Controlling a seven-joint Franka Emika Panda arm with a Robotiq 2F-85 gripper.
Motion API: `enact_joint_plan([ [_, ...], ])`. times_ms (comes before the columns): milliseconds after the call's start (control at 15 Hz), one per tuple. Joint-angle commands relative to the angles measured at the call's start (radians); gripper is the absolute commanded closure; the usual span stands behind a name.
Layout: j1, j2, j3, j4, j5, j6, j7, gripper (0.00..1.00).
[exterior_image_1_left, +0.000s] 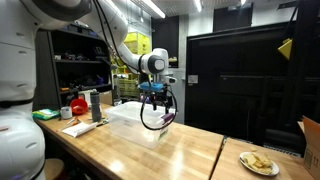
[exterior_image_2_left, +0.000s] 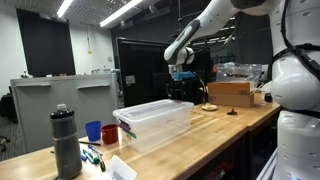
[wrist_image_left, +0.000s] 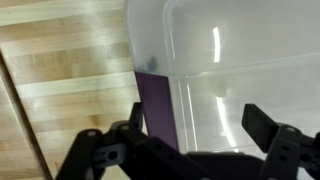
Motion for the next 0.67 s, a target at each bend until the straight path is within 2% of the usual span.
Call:
enact_joint_plan([
  [0, 0.003, 0.05, -0.016, 0.065, 0.044, -0.039, -0.035, 0.0],
  [600, -0.005, 0.11, -0.036, 0.159, 0.049, -0.07, -0.029, 0.0],
])
